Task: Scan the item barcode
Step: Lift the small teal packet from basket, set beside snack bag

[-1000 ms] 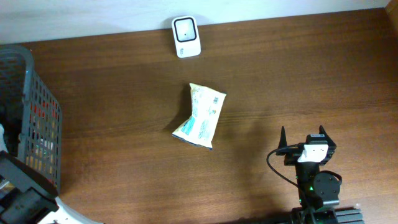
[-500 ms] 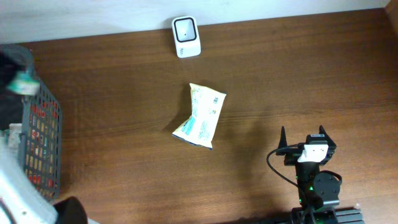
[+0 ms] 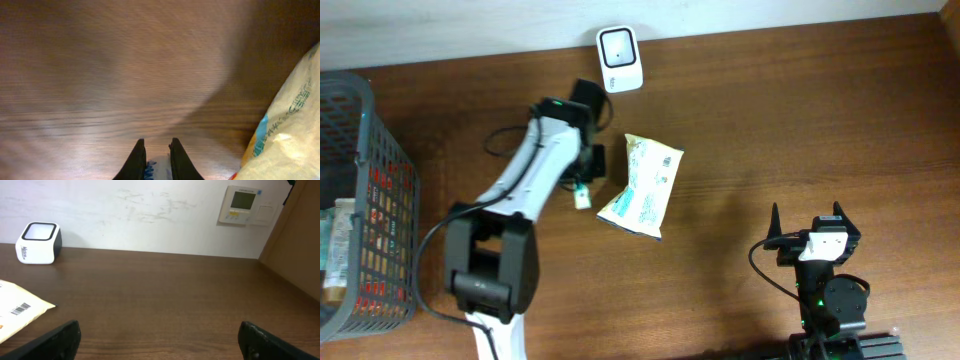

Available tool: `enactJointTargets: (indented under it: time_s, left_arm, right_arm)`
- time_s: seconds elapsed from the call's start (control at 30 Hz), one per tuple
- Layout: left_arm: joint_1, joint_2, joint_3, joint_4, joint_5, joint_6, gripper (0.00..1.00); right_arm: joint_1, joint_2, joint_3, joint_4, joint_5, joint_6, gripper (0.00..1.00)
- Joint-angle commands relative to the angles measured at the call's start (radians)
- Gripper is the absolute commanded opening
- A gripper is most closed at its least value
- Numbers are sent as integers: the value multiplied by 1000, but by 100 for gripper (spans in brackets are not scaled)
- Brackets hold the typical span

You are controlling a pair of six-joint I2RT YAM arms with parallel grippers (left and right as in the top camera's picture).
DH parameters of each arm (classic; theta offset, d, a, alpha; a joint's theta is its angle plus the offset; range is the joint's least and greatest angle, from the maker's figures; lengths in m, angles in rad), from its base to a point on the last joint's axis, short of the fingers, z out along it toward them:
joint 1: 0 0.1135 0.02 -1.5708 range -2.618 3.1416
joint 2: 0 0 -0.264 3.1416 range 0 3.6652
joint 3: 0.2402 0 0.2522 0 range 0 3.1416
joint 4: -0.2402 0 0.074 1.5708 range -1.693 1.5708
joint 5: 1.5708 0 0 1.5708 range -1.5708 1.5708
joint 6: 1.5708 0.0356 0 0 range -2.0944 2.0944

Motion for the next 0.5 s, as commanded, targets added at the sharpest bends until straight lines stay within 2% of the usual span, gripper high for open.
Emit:
enactJointTargets:
  time_s: [0.0,0.17,0.33,0.37,0.4,0.43,0.47]
  left_arm:
    - [-82,49,-50,41,14,13,0]
    - [-156,57,-50,41,61,12,0]
    - [-115,57,-12,10,79,12,0]
    - [-98,57,-4,6,74,13,3]
    - [-80,57,3,-3,47,13,38]
    - [-59,57,14,-11,5,12,99]
    - [-44,57,32,-19,2,13,99]
  right_arm:
    - [6,-8,-7,-3,16,4,99]
    - [6,-8,-7,-3,16,4,98]
    - [6,-8,-7,-3,16,4,98]
    - [6,-8,-7,-3,16,4,98]
    - [6,-8,-7,-3,16,4,98]
    - [6,-8,-7,-3,16,4,98]
    - [6,-8,-7,-3,16,4,98]
